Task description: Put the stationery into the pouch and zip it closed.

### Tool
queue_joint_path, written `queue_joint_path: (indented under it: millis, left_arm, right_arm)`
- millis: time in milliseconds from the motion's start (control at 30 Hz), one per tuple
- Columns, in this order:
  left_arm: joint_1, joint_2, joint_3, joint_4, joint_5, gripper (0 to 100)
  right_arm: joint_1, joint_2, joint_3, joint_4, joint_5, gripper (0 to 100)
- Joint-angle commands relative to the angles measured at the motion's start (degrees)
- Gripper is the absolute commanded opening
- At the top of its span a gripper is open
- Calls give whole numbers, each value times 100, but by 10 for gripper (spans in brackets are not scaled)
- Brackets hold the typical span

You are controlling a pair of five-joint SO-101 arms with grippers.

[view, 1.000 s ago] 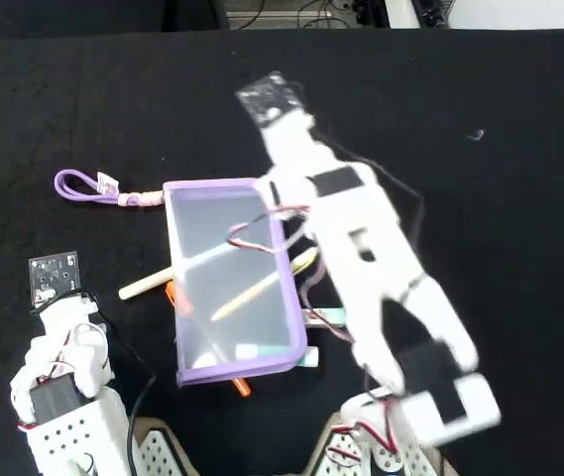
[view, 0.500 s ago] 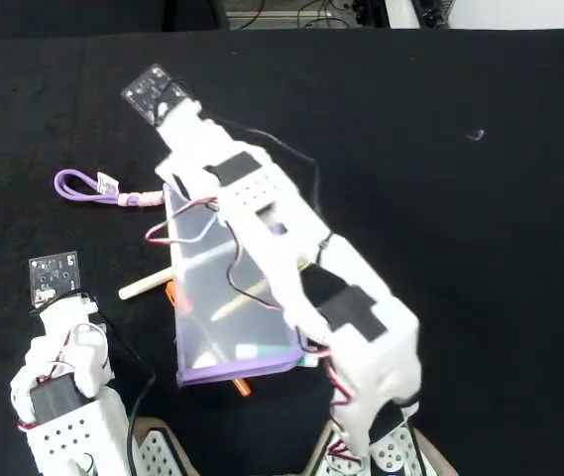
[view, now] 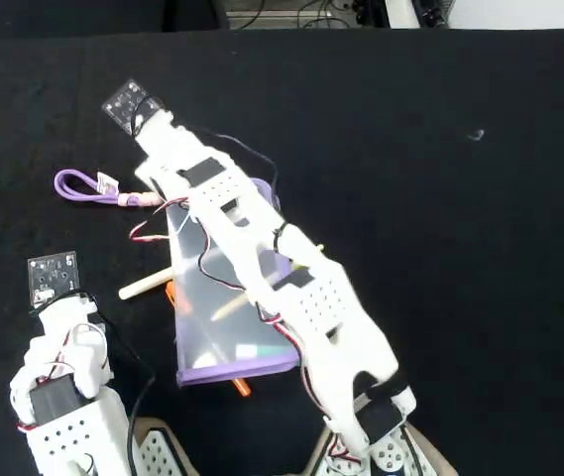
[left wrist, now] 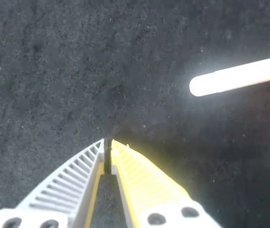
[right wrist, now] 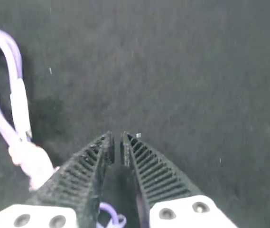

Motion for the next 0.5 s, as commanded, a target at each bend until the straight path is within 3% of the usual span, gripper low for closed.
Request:
queue_joint_path:
  millis: [0, 133, 467]
  left_arm:
    - [-31, 18, 127, 9, 62, 30]
    - [-31, 18, 127, 9, 62, 30]
    - [-31, 18, 127, 9, 62, 30]
  right_arm:
    - [-44, -198, -1051, 1345, -9, 32]
    - [97, -198, -1490, 2637, -9, 32]
    - [976, -207, -1516, 4651, 0, 32]
